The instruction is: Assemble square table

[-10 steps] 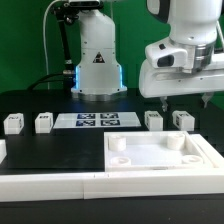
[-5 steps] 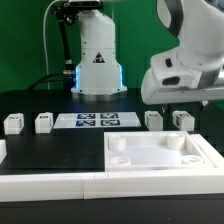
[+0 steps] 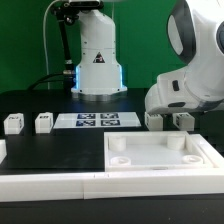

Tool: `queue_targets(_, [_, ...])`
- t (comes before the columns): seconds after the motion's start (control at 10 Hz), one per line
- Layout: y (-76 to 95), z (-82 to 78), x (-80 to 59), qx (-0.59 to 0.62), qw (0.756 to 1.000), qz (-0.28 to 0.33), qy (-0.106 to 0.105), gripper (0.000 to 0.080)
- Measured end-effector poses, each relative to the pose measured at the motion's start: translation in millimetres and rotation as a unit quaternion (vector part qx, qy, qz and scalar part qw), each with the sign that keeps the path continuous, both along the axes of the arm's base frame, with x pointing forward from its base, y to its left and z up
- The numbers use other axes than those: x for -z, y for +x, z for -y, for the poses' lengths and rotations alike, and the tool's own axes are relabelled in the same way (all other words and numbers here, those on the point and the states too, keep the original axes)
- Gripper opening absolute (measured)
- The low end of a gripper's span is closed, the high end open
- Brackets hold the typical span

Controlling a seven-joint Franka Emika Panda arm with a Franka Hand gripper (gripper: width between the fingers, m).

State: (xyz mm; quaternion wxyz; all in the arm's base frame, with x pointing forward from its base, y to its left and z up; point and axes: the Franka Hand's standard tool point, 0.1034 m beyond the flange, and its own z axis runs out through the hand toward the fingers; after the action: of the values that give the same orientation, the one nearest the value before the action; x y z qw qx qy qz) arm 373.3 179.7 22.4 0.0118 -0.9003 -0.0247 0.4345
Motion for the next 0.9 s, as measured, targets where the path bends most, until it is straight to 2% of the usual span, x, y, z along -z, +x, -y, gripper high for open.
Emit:
queue_targets(0.4, [-8.8, -3.4, 8.1, -0.005, 1.000, -0.009, -0.001, 0.0649])
queue_targets(0.5, [-12.5, -4.7, 10.8, -0.005, 1.000, -0.011, -0.012, 0.0649])
queue_targets(0.7, [-15.4, -5.4, 13.6, -0.007, 1.000, -0.014, -0.018, 0.0649])
queue_targets(0.9, [-15.5, -5.2, 13.8, -0.008, 1.000, -0.014, -0.018, 0.0404])
